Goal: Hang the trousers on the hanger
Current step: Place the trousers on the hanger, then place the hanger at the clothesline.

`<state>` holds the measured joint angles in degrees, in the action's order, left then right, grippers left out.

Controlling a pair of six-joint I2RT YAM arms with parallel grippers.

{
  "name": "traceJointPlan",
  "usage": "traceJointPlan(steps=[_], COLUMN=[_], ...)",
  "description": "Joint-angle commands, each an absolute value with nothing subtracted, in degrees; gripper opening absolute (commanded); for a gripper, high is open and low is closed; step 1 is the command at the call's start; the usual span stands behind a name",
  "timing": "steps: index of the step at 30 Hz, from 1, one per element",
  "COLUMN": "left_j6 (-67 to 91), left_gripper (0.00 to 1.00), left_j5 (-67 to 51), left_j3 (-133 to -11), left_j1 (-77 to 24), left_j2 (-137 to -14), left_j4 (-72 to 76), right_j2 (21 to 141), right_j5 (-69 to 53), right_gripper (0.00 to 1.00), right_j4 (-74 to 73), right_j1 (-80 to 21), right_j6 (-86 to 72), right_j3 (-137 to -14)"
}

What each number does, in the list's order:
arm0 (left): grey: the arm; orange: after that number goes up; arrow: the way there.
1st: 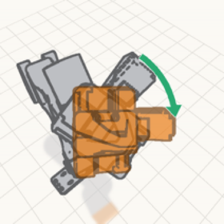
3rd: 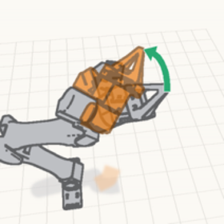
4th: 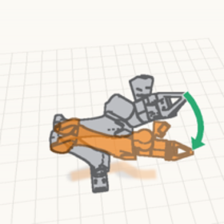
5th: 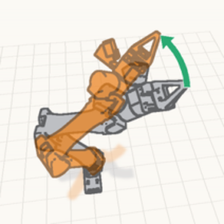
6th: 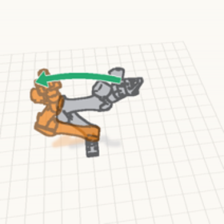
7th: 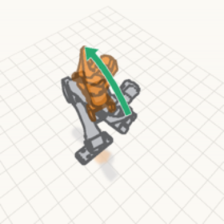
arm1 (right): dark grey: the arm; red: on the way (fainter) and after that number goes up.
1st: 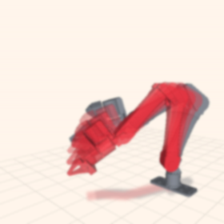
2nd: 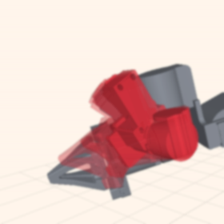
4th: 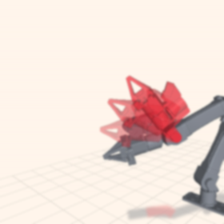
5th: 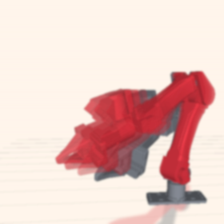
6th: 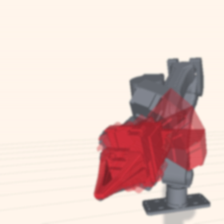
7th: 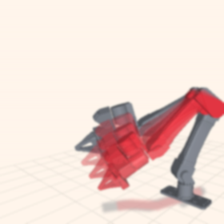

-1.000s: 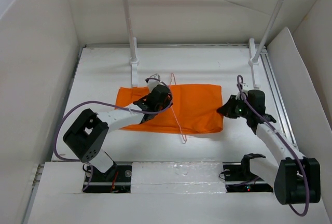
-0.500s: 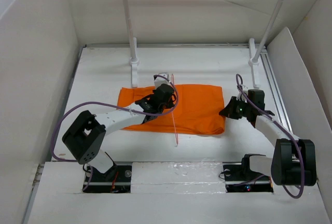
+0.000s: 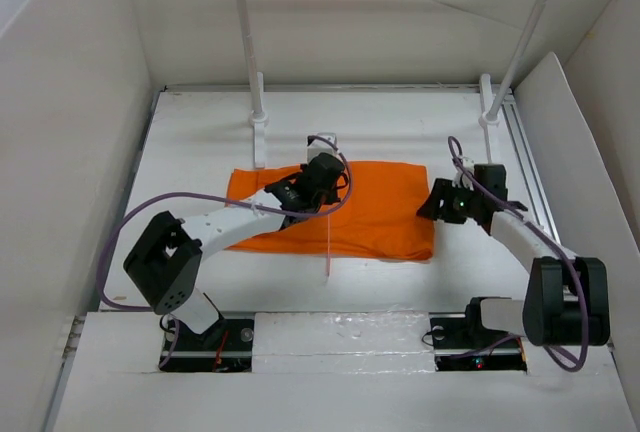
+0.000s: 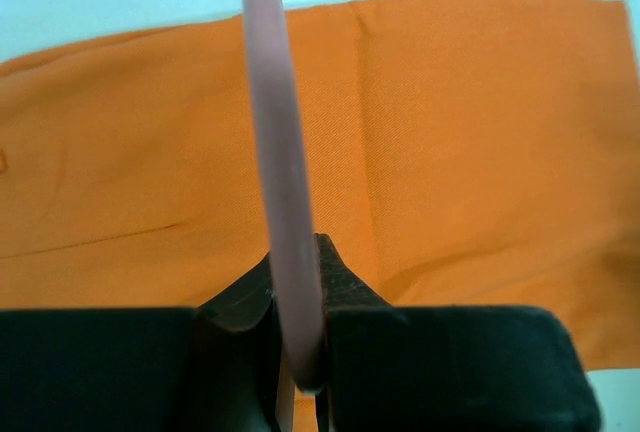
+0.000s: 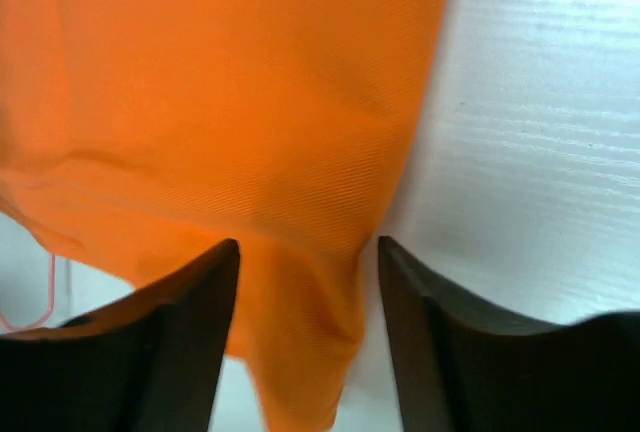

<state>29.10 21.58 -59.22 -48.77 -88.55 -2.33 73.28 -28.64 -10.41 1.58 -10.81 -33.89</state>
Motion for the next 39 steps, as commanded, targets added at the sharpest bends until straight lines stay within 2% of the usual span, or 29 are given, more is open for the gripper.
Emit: traceJointPlan(steps=[1, 2, 5, 8, 10, 12, 14, 19, 22, 23, 26, 29, 34, 35, 36, 37, 38, 39], left_j6=[30.3, 30.1, 29.9, 29.9, 30.0, 30.1, 29.9, 30.0, 29.9, 29.9, 29.7, 28.7, 26.7, 26.5, 26.3, 26.0, 25.3, 24.9], left_gripper=[0.0, 0.0, 0.0, 0.0, 0.0, 0.0, 0.0, 0.0, 0.0, 0.0, 0.0, 0.0, 0.0, 0.04, 0.16, 0.3, 0.55, 0.63], left_j5=[22.8, 22.8, 22.2, 21.9, 20.9, 20.7, 20.4, 19.1, 18.9, 18.5, 18.3, 18.5, 17.0, 16.4, 16.3, 16.1, 15.6, 15.0], left_j3=[-68.1, -69.9, -77.7, -83.6, -86.3, -89.2, -90.3, -92.1, -92.6, -92.8, -94.2, -96.1, -104.0, -105.7, -109.4, -110.7, -112.1, -114.9], left_j1=[-48.9, -48.9, -48.9, -48.9, -48.9, -48.9, -48.9, -48.9, -48.9, -48.9, -48.9, -48.9, -48.9, -48.9, -48.9, -48.9, -48.9, -48.9], left_j2=[-82.3, -81.5, -79.5, -78.7, -77.9, -77.6, -77.3, -76.1, -75.3, -75.2, -75.1, -75.1, -78.0, -78.7, -79.7, -79.9, -79.9, -80.1], left_j4=[-6.0, -6.8, -11.1, -14.3, -15.5, -16.8, -17.5, -18.3, -18.5, -18.5, -19.4, -20.1, -21.8, -22.5, -22.9, -22.7, -22.2, -21.7], right_j2=[66.5, 64.9, 60.5, 59.6, 59.9, 60.8, 64.3, 72.1, 74.4, 74.8, 75.5, 74.4, 71.5, 71.2, 71.1, 71.0, 71.1, 71.4], right_j5=[-26.3, -26.3, -26.8, -25.8, -24.5, -23.6, -20.7, -20.7, -22.5, -22.2, -21.1, -20.1, -20.5, -20.8, -21.1, -21.3, -22.2, -22.6], right_gripper=[0.65, 0.71, 0.77, 0.79, 0.8, 0.83, 0.85, 0.84, 0.74, 0.64, 0.16, 0.0, 0.0, 0.0, 0.0, 0.0, 0.0, 0.0], right_j4=[-18.6, -20.8, -25.7, -24.5, -18.3, -9.8, -8.0, -3.6, 4.7, 5.8, 10.4, 12.0, 15.9, 15.5, 13.6, 12.6, 11.2, 8.3], right_j1=[-1.4, -2.4, -9.6, -20.0, -27.9, -32.3, -37.0, -39.7, -41.0, -41.8, -43.2, -43.9, -43.4, -42.4, -41.5, -40.6, -38.3, -36.9], right_j6=[-4.9, -4.0, -3.4, -9.2, -16.5, -22.8, -24.9, -26.3, -29.9, -30.7, -33.6, -34.9, -39.2, -39.3, -39.3, -39.1, -38.8, -37.8], right_j3=[-45.1, -47.4, -57.0, -62.4, -62.9, -63.5, -65.2, -69.4, -67.4, -67.0, -65.0, -64.9, -66.7, -67.8, -71.0, -72.8, -74.8, -76.7])
